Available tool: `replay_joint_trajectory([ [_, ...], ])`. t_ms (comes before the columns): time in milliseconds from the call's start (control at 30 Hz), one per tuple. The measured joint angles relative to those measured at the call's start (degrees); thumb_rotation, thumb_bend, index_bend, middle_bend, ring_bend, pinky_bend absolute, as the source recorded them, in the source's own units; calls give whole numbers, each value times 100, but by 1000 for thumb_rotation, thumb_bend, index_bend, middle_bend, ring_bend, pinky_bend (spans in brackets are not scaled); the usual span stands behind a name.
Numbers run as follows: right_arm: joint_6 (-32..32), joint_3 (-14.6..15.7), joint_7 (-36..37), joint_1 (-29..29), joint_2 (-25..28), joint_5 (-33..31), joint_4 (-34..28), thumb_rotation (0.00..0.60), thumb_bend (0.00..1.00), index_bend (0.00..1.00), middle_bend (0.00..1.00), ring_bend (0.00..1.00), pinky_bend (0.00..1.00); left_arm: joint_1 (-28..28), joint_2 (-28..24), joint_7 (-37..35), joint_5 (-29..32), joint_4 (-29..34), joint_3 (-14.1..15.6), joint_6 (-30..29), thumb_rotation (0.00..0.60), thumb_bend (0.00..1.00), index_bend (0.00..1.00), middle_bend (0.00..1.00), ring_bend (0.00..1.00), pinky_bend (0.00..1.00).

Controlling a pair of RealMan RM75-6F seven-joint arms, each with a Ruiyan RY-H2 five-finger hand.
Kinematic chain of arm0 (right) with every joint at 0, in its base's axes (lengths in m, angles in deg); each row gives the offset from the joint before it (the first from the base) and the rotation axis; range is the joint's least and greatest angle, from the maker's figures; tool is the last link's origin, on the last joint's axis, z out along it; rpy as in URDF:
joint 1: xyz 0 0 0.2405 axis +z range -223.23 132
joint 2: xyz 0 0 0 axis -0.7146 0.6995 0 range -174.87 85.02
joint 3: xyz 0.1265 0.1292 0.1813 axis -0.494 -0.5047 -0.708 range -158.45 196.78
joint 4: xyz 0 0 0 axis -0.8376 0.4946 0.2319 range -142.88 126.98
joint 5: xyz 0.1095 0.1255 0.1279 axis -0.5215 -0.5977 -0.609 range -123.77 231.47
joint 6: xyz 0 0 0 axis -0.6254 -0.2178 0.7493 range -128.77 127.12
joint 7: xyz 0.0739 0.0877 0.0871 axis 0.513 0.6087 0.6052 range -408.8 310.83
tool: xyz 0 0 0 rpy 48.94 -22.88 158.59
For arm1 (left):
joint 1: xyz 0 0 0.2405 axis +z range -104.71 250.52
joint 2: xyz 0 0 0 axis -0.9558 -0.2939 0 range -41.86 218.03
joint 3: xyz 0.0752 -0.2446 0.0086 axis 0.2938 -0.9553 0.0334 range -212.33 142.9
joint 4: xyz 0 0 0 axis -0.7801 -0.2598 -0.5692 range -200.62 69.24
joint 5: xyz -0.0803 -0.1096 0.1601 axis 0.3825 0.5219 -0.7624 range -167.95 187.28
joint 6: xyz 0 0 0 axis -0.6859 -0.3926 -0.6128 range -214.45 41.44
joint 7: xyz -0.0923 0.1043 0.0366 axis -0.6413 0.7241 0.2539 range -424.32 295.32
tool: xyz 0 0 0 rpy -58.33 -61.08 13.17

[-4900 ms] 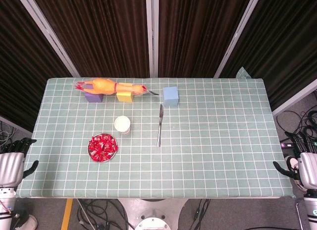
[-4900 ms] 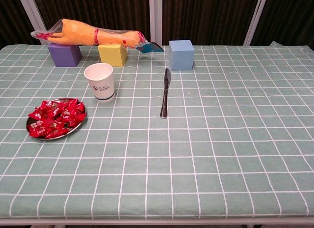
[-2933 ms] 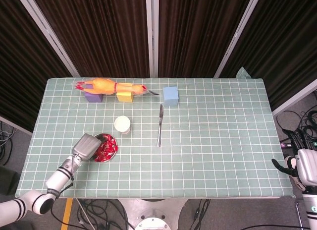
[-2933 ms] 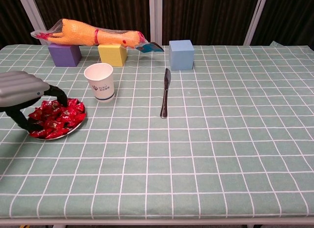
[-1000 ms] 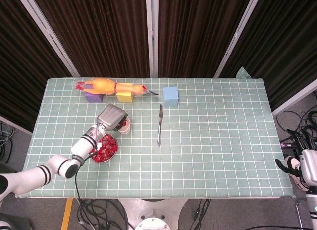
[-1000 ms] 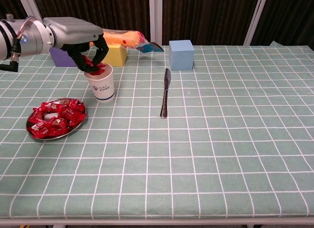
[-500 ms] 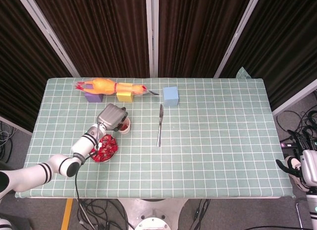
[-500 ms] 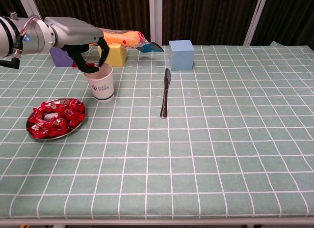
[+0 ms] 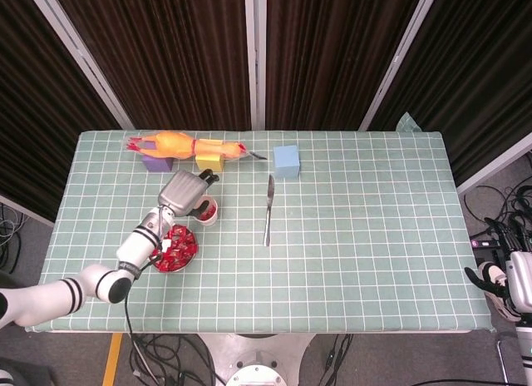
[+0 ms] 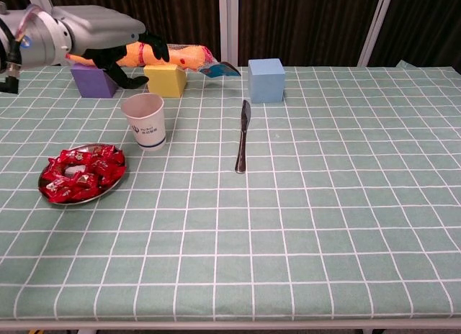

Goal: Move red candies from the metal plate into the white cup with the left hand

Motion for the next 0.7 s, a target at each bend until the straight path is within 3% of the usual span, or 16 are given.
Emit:
replay_joint_trajectory([
  [133,-13,0,34,23,-11,41,24,600,117,119,166,27,272,473,-308,-317,-440,490,110,-722,580,309,278,312,872,1000],
  [367,-9,12,32,65,-42,149,31,600,118,119,166,27,284,1422,-684,-777,-1494,1021,710,-1784,584,264,350,360,874,1000],
  [567,30,23,-6,63,-25,187,-22,600,117,119,166,27,289,1654,-584,-825,-2187,1000,1195,-1876,600,279,370,383,874,1000],
  [700,47,31,-16,39,-6,166,-43,600,118,119,166,27,291,1625,-346,-736,-2246,769,1266,-1557,600,294,369,383,875,1000],
])
